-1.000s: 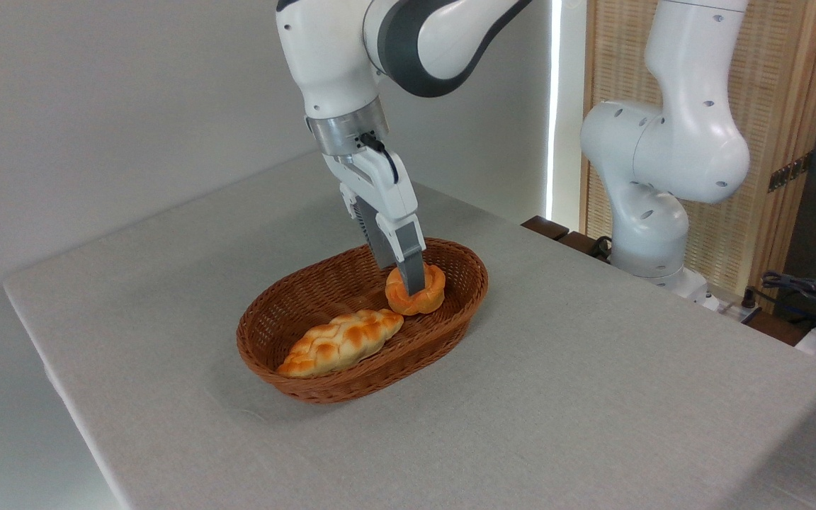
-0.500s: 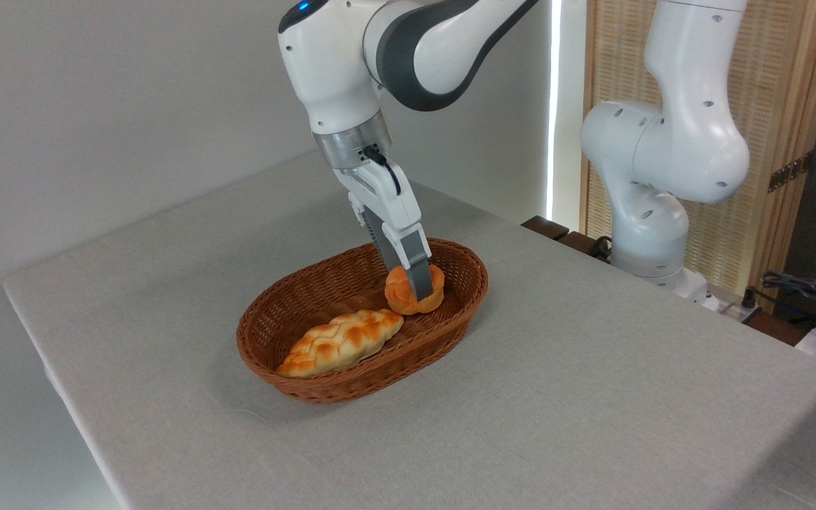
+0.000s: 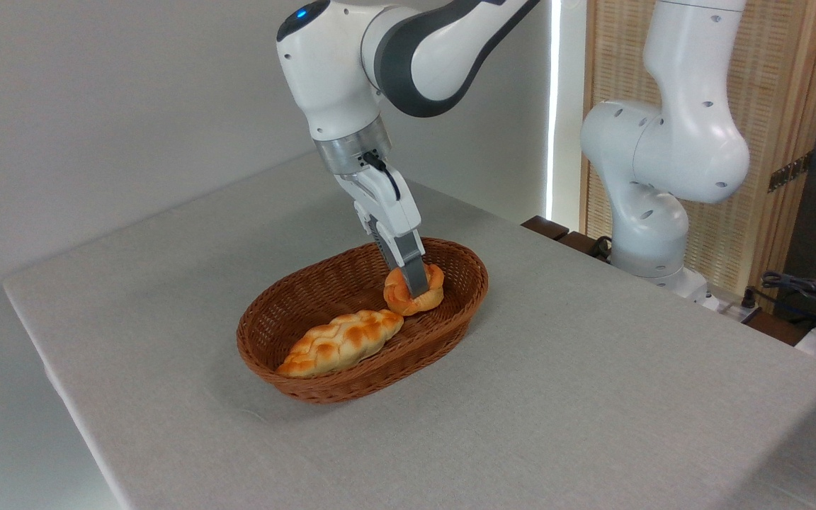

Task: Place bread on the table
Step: 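Lift the bun out of the basket and carry it beside the basket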

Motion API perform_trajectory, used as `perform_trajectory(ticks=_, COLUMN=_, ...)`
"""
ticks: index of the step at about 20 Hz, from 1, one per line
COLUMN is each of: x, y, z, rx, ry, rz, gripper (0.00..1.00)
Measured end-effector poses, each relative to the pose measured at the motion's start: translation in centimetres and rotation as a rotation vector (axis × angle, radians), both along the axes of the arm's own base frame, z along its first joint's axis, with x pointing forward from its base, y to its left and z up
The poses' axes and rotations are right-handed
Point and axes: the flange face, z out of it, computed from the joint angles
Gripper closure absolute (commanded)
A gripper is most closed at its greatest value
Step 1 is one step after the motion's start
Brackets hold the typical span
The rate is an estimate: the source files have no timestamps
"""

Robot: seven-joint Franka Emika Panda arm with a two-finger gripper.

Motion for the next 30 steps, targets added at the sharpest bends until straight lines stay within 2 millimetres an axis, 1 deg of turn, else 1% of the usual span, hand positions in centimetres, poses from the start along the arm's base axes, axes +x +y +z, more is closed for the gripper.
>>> perform_trajectory(ticks=3, x=0.1, y=-0.1, z=0.3, rx=-0.002, ry=-0.007, rz=0.0, gripper=0.59)
perform_trajectory(ticks=5, x=0.6, y=-0.3, z=1.6, rx=-0.009, ry=-0.025, rz=-0.002, gripper=0.59)
perform_trajectory(ticks=7, x=1.5, y=-0.6, z=4.4, rx=-0.017, ry=-0.04, rz=0.0, gripper=0.59)
perform_trajectory(ticks=9, x=2.9, y=-0.4, z=8.3, rx=-0.036, ry=-0.079, rz=0.014, gripper=0.59)
perform_trajectory(ticks=10, x=3.6, y=0.2, z=9.8, rx=-0.047, ry=-0.099, rz=0.028, gripper=0.59)
perform_trajectory(ticks=12, x=5.4, y=2.5, z=12.1, rx=-0.072, ry=-0.139, rz=0.077, gripper=0.59)
perform_trajectory(ticks=14, x=7.7, y=5.5, z=13.2, rx=-0.096, ry=-0.179, rz=0.127, gripper=0.57)
perform_trajectory(ticks=15, x=8.9, y=6.9, z=13.4, rx=-0.107, ry=-0.207, rz=0.145, gripper=0.57)
perform_trajectory(ticks=16, x=10.3, y=8.4, z=13.3, rx=-0.119, ry=-0.243, rz=0.163, gripper=0.57)
perform_trajectory(ticks=18, x=12.9, y=10.9, z=12.2, rx=-0.131, ry=-0.311, rz=0.183, gripper=0.57)
perform_trajectory(ticks=20, x=14.3, y=12.1, z=11.0, rx=-0.132, ry=-0.331, rz=0.175, gripper=0.57)
perform_trajectory(ticks=23, x=15.5, y=15.0, z=9.8, rx=-0.126, ry=-0.349, rz=0.139, gripper=0.54)
perform_trajectory(ticks=24, x=15.7, y=15.9, z=9.5, rx=-0.123, ry=-0.349, rz=0.123, gripper=0.5)
perform_trajectory(ticks=26, x=16.1, y=17.1, z=8.7, rx=-0.118, ry=-0.345, rz=0.091, gripper=0.39)
perform_trajectory(ticks=27, x=16.3, y=17.5, z=8.0, rx=-0.114, ry=-0.337, rz=0.078, gripper=0.32)
perform_trajectory(ticks=28, x=16.5, y=17.7, z=7.5, rx=-0.109, ry=-0.332, rz=0.065, gripper=0.22)
perform_trajectory(ticks=29, x=16.9, y=17.8, z=6.9, rx=-0.1, ry=-0.334, rz=0.052, gripper=0.16)
perform_trajectory(ticks=30, x=17.2, y=17.8, z=6.2, rx=-0.088, ry=-0.337, rz=0.043, gripper=0.15)
